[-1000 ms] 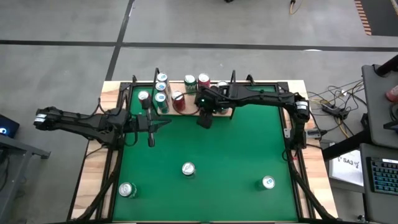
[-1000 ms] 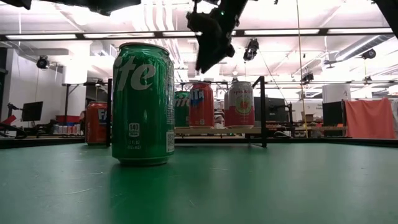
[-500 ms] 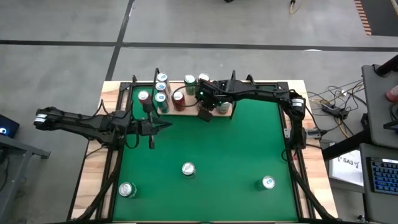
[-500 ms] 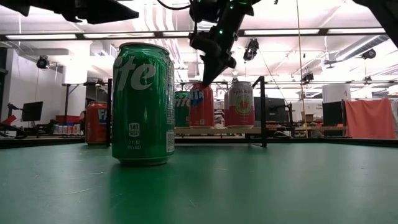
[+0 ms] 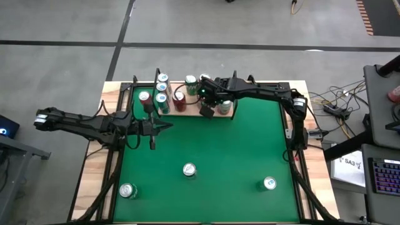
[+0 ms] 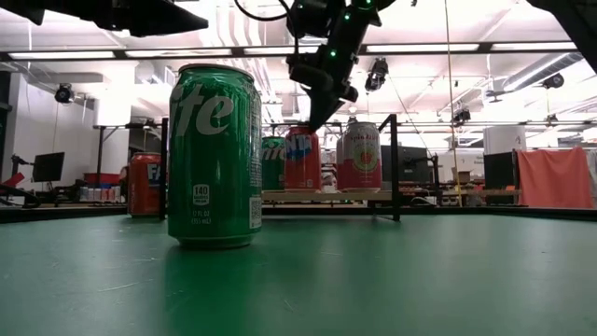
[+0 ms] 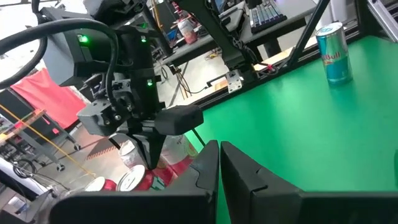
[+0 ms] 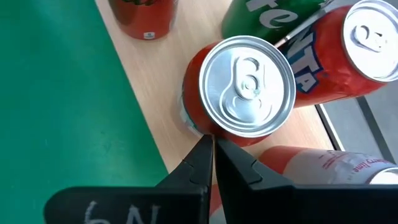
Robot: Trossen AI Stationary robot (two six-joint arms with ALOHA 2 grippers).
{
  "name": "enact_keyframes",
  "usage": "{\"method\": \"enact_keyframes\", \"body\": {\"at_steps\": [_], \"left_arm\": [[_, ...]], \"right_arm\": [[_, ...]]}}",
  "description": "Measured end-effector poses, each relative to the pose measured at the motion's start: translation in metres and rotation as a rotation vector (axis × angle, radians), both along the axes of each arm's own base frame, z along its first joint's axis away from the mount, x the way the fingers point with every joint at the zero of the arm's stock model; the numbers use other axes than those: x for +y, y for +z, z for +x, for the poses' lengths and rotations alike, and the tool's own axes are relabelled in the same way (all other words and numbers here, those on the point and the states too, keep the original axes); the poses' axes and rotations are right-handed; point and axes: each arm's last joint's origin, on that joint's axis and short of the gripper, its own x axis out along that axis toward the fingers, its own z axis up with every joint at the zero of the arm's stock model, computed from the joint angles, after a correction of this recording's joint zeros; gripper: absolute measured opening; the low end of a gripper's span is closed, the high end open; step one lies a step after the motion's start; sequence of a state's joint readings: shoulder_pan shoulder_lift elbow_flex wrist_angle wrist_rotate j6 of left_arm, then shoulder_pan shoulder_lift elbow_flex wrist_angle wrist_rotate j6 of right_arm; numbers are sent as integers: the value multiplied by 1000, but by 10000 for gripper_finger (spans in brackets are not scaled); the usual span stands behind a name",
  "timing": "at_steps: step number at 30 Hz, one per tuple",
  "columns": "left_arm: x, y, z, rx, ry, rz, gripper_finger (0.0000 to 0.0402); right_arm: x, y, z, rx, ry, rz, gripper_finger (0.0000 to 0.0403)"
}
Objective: Pick and place cans onto a shelf
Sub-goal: Put the bottom orange soda can on the shelf aligned with the other orange soda can
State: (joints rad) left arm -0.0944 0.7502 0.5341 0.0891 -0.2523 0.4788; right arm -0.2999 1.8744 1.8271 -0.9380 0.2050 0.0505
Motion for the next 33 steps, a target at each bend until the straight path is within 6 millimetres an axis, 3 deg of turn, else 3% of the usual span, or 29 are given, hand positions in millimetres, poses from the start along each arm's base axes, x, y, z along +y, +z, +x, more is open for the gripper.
{"method": "enact_keyframes", "body": {"at_steps": [7,17,24,33], "left_arm": [[0,0,0,5,-4,29,0],[4,8,1,-10,-8,307,0],[5,8,1,-6,17,247,0],[5,7,0,4,17,239,0]], "right_arm": [[6,9,-1,-61,19,71,9],[11,12,12,-245,-174,162,9],[16,18,22,-356,-202,92,9],[26,19,26,-365,-216,29,9]]}}
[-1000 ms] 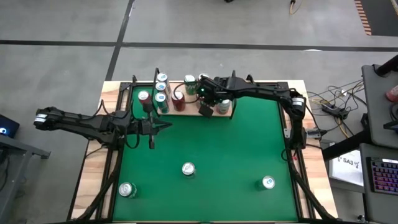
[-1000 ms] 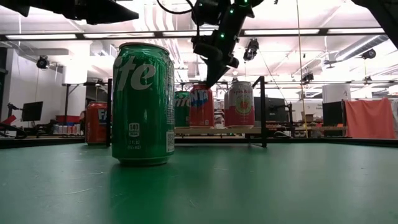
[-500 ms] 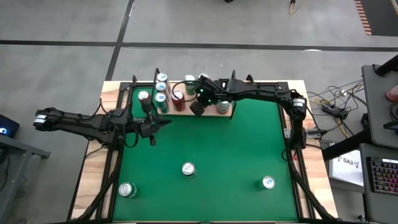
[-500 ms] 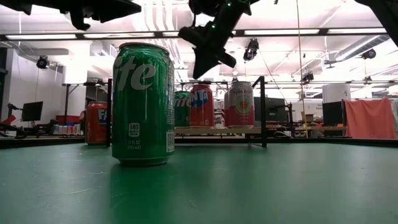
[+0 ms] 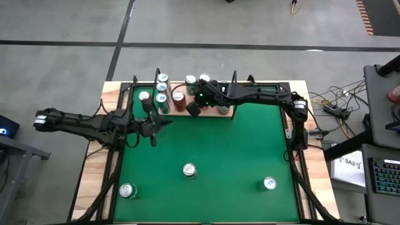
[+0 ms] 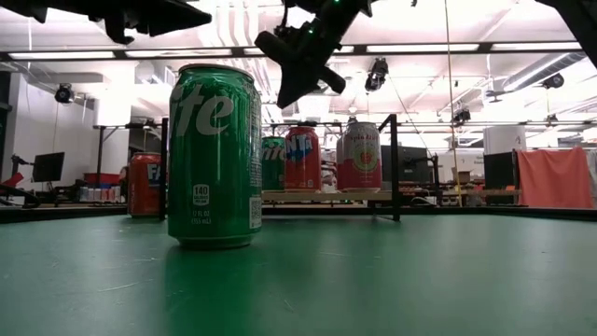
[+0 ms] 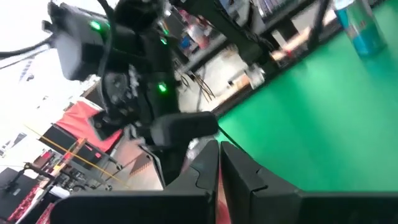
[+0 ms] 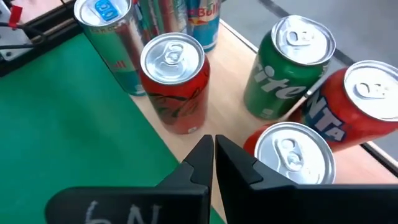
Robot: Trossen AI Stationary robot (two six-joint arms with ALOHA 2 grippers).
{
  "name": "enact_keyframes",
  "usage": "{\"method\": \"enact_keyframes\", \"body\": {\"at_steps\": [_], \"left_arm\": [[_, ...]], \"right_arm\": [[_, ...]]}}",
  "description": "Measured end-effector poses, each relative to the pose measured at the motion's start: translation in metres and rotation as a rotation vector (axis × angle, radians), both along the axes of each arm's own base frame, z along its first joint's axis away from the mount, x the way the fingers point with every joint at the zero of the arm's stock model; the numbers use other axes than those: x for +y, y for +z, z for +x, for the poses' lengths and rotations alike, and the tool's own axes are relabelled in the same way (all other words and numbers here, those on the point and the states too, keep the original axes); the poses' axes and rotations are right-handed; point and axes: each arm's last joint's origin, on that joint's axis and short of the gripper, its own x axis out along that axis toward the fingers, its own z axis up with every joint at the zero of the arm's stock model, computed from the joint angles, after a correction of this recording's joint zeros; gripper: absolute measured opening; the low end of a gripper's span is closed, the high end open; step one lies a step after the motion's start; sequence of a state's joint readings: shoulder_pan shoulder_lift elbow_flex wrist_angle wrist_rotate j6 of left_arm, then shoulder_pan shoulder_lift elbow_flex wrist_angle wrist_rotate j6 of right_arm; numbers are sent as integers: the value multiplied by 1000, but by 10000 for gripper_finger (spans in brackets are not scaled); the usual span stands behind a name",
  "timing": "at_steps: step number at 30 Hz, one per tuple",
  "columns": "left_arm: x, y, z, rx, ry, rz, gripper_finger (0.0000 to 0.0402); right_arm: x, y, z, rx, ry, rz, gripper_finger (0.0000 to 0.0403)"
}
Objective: Pick and place cans onto a shelf
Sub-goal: Put the bottom orange soda can on the shelf aligned with the other orange soda can
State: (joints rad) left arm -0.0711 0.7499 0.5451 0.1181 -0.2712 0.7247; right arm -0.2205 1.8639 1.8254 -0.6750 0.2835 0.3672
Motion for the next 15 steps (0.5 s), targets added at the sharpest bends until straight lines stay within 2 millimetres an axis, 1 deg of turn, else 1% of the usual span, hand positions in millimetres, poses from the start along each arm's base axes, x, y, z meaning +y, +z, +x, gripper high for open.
{"method": "enact_keyframes", "body": {"at_steps": [2,4,10,13,15], "left_arm": [[0,-3,-1,36,8,21,0],[1,-3,-1,34,16,27,0],[2,-2,-2,34,40,49,0],[2,-2,-2,35,40,56,0],[2,-2,-2,35,40,61,0]], "right_arm": [[0,-1,0,0,-7,4,9],[2,-5,0,4,-17,14,9],[2,-21,-2,46,-25,24,9],[1,-28,-4,79,-56,-9,9],[1,-29,-4,85,-66,-22,9]]}}
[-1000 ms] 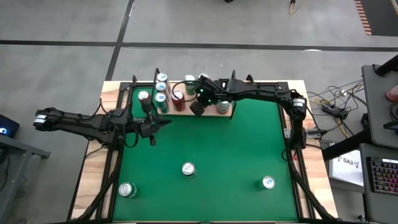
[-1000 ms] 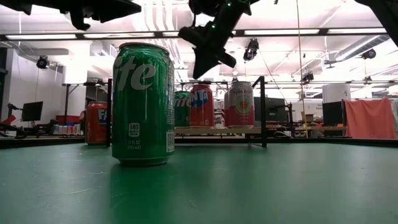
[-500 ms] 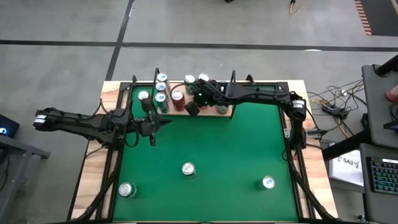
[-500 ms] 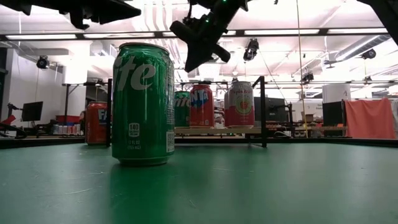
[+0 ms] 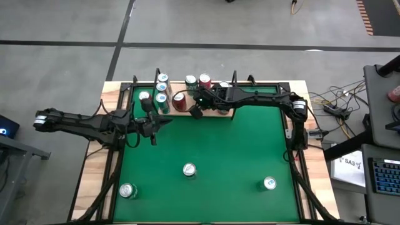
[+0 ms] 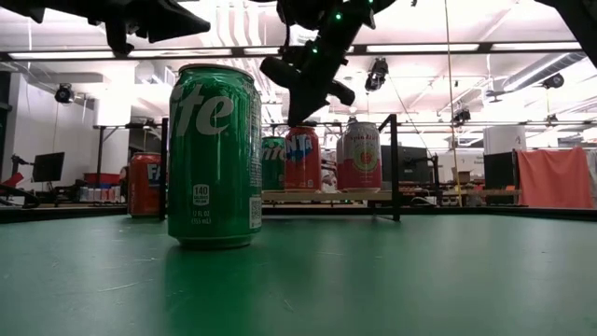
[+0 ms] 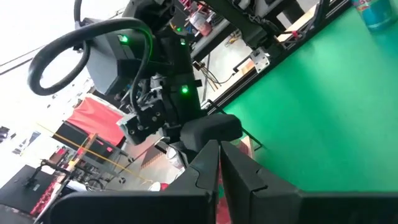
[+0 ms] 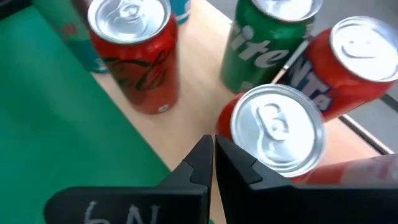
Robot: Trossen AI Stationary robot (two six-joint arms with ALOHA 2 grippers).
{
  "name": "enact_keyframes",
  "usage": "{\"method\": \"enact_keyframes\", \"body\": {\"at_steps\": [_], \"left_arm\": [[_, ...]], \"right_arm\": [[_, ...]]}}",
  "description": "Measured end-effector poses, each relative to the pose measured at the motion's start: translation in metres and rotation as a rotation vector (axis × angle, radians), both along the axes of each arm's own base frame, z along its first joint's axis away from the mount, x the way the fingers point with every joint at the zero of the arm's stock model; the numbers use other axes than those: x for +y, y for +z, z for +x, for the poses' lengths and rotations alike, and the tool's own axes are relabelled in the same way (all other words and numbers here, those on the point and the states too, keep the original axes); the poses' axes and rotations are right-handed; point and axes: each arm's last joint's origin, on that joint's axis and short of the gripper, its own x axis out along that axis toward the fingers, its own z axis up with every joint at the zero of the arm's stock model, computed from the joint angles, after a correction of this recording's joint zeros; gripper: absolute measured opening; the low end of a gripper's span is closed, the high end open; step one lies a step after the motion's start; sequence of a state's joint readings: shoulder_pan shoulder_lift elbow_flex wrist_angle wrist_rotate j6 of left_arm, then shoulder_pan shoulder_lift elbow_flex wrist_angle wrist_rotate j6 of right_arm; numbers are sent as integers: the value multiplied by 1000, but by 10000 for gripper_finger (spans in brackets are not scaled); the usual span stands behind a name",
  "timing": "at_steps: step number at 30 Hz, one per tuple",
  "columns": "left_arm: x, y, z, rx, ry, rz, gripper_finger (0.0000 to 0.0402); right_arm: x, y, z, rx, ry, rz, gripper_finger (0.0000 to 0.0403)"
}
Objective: Pick and place cans onto a shelf
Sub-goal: Put the bottom orange soda can on the shelf aligned with the other orange soda can
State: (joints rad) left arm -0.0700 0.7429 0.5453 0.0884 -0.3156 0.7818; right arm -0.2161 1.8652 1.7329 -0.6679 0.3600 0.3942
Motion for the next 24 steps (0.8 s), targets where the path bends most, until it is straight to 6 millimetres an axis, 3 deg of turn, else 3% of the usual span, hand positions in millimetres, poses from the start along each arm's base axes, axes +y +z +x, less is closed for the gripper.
{"method": "enact_keyframes", "body": {"at_steps": [15,24], "left_arm": [[0,0,0,2,-2,17,0],[0,0,0,2,-2,17,0]], "right_arm": [[-16,-3,-5,13,-48,0,9],[-15,-2,-6,13,-41,-3,9]]}}
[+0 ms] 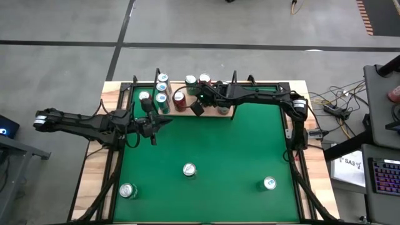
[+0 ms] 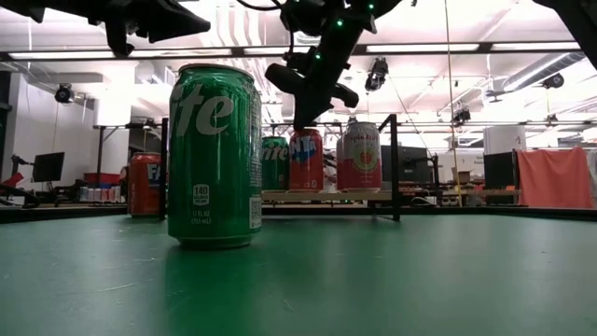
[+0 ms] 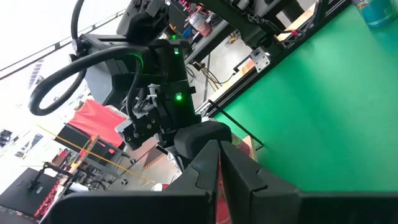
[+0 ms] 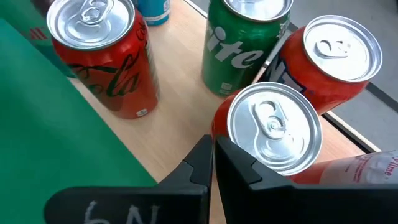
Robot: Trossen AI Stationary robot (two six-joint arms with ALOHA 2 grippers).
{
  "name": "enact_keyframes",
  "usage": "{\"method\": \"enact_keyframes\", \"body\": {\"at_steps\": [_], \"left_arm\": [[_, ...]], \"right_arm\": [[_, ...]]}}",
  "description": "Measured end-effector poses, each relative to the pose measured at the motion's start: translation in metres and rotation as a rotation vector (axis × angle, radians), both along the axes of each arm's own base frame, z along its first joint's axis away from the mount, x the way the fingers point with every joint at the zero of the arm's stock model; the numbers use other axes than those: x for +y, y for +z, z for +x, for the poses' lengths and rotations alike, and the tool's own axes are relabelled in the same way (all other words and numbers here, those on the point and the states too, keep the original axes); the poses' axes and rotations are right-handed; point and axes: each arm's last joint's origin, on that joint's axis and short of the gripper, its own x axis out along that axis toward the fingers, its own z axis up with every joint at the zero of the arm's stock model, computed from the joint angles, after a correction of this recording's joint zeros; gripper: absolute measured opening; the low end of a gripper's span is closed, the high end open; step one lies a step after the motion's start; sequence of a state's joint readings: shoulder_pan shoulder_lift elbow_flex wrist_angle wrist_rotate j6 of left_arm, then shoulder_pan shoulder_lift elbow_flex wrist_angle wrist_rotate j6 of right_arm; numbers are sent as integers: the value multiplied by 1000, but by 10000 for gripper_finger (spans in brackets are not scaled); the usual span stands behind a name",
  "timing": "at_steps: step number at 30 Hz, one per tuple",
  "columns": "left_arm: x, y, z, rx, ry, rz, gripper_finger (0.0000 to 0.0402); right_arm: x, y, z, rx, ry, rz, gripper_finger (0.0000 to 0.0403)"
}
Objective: Pick and place cans onto a shelf
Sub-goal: Put the bottom orange soda can on the shelf aligned with the other orange soda can
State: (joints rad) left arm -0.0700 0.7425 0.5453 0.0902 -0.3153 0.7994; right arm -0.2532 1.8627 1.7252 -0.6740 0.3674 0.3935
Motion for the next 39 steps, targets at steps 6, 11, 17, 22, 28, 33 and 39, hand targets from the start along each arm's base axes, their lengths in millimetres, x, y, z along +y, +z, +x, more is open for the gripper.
{"method": "enact_keyframes", "body": {"at_steps": [6,11,17,22,28,33,39], "left_arm": [[0,0,0,-1,6,-3,0],[1,0,0,-1,32,-3,0],[1,0,0,-1,35,-2,0],[1,0,0,0,35,-1,0],[1,0,0,0,35,0,0],[1,0,0,1,34,4,0],[1,0,0,1,34,4,0]], "right_arm": [[6,12,-7,23,11,7,9],[1,22,-19,41,102,92,9],[-22,22,-30,13,146,245,9],[-31,16,-30,33,141,232,9],[-33,16,-31,43,113,193,9],[-35,17,-31,48,110,178,9],[-32,16,-30,34,142,213,9]]}}
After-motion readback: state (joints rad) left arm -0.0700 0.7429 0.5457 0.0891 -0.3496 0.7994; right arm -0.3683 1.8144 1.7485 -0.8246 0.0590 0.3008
